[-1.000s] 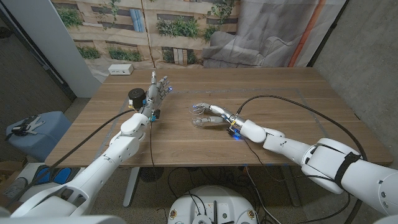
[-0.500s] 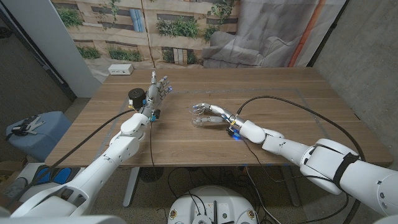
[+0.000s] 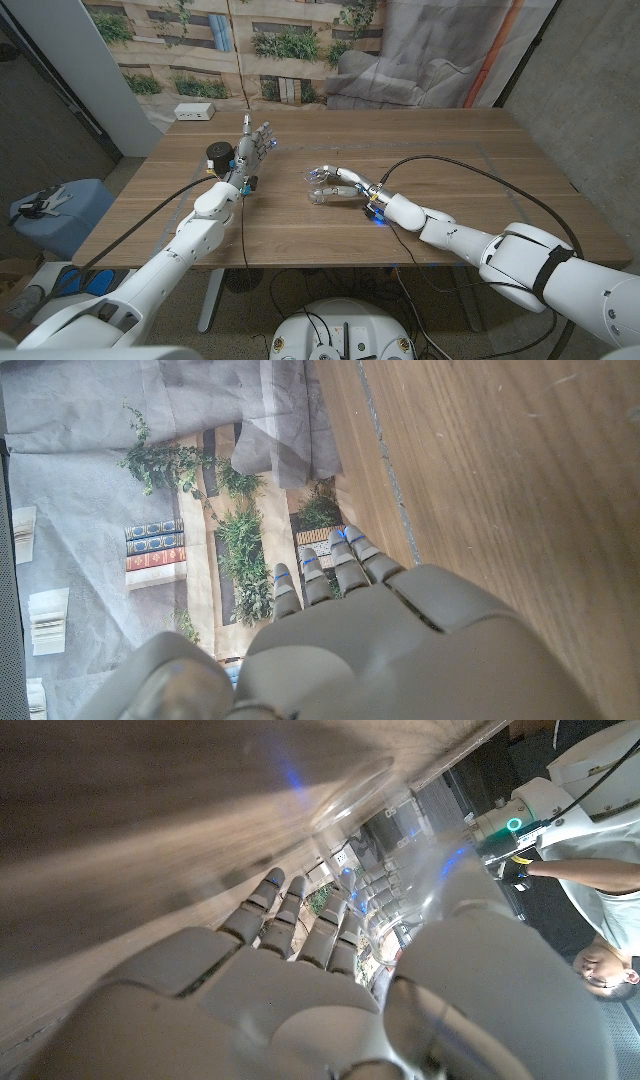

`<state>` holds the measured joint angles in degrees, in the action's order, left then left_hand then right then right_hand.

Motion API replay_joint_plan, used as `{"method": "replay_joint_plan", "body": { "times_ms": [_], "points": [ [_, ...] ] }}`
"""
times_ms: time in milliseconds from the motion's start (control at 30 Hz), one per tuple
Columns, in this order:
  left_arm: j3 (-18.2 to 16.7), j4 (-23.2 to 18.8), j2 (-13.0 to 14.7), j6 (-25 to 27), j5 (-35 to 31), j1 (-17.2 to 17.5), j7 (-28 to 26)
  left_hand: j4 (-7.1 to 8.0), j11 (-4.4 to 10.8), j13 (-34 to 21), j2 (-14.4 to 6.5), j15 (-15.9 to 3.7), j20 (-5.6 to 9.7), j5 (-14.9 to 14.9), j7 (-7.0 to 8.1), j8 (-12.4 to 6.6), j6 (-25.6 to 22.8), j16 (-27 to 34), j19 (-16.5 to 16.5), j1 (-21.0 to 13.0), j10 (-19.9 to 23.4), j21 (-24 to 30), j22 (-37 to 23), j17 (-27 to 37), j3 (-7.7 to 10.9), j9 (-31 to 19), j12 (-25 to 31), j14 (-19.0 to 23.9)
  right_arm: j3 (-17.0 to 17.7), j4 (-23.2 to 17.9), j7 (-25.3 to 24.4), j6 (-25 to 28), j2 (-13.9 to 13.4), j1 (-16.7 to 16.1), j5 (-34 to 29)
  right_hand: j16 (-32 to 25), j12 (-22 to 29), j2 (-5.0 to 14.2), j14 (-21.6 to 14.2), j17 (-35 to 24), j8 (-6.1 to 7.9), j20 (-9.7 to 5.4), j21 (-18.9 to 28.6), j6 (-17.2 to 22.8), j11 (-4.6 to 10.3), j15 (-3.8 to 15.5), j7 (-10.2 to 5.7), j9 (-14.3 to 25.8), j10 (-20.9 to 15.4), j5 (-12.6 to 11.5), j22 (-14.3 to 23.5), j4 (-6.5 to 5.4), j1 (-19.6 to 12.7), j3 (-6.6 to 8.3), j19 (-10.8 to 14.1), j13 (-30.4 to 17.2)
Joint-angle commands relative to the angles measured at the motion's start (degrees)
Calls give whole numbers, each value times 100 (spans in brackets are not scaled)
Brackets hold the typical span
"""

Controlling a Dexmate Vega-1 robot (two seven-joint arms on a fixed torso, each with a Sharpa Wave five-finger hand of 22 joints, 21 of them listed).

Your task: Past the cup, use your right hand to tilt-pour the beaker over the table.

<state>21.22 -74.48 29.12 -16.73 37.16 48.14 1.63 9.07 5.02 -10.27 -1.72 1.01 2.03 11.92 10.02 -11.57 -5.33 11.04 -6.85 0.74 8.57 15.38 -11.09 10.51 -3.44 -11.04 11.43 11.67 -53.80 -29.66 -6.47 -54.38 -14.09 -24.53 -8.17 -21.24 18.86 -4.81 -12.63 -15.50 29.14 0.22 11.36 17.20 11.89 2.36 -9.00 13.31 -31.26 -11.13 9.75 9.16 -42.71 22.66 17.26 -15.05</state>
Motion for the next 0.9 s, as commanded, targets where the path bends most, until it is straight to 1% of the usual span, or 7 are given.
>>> {"method": "replay_joint_plan", "body": {
  "times_ms": [33,100,300,500,633,767,900],
  "points": [
    [1,7,4,0,3,-1,9,6,15,-16,-82,10,65,51,23,4,-16,-6,-65,-17,60,-4,-4,11,-26,-23,0,36,89,-50,-50,-30,-2,-63,125,-68,36,22,-94,-19,69,-6,18,118,-6,560,-9,6,-115,21,8,10,-89,-20,69,-35],
    [1,6,5,0,3,-1,9,6,15,-16,-82,12,63,51,25,4,-18,-5,-66,-17,56,-5,-5,11,-28,-23,-2,37,100,-39,-71,-48,1,-63,123,-90,46,37,-124,-24,103,-7,19,177,5,600,-24,5,-181,26,8,7,-102,-25,88,-41],
    [1,6,5,-1,3,-1,10,5,16,-16,-84,17,64,51,20,4,-19,-6,-66,-17,63,-10,-5,11,-36,-23,1,36,167,-80,-115,-78,-21,-98,174,-117,41,55,-157,-30,134,-2,16,219,30,609,-50,3,-229,33,9,5,-123,-32,102,-51],
    [1,7,4,0,3,-1,9,5,6,-16,-87,16,64,52,19,0,-29,-7,-66,-18,60,-16,-5,11,-44,-24,-1,35,322,-447,-62,-7,-173,-236,271,-149,40,76,-193,-38,186,1,19,305,36,616,-72,2,-301,39,11,1,-145,-44,133,-64],
    [1,7,4,0,3,-2,9,5,13,-16,-88,13,63,53,17,-5,-44,-6,-66,-17,57,-19,-5,11,-49,-24,-2,38,436,-769,-78,78,-305,-328,255,-201,61,105,-268,-44,257,-66,13,425,29,673,-43,0,-451,51,10,-5,-167,-61,154,-82],
    [1,8,4,0,3,-2,10,5,8,-16,-90,26,63,53,16,-6,-49,-5,-68,-18,63,-21,-5,11,-54,-24,0,40,565,-1059,-39,193,-420,-406,283,-234,65,113,-322,-48,282,-93,12,460,29,677,-70,-1,-511,57,9,-6,-176,-73,170,-91],
    [1,8,4,0,3,-2,9,5,12,-16,-92,10,62,54,23,-3,-43,-8,-71,-18,56,-24,-5,11,-59,-24,-3,34,672,-1212,39,246,-491,-431,326,-250,67,130,-334,-51,308,-94,6,500,32,675,-62,-3,-564,62,9,-11,-183,-82,171,-99]
  ]
}}
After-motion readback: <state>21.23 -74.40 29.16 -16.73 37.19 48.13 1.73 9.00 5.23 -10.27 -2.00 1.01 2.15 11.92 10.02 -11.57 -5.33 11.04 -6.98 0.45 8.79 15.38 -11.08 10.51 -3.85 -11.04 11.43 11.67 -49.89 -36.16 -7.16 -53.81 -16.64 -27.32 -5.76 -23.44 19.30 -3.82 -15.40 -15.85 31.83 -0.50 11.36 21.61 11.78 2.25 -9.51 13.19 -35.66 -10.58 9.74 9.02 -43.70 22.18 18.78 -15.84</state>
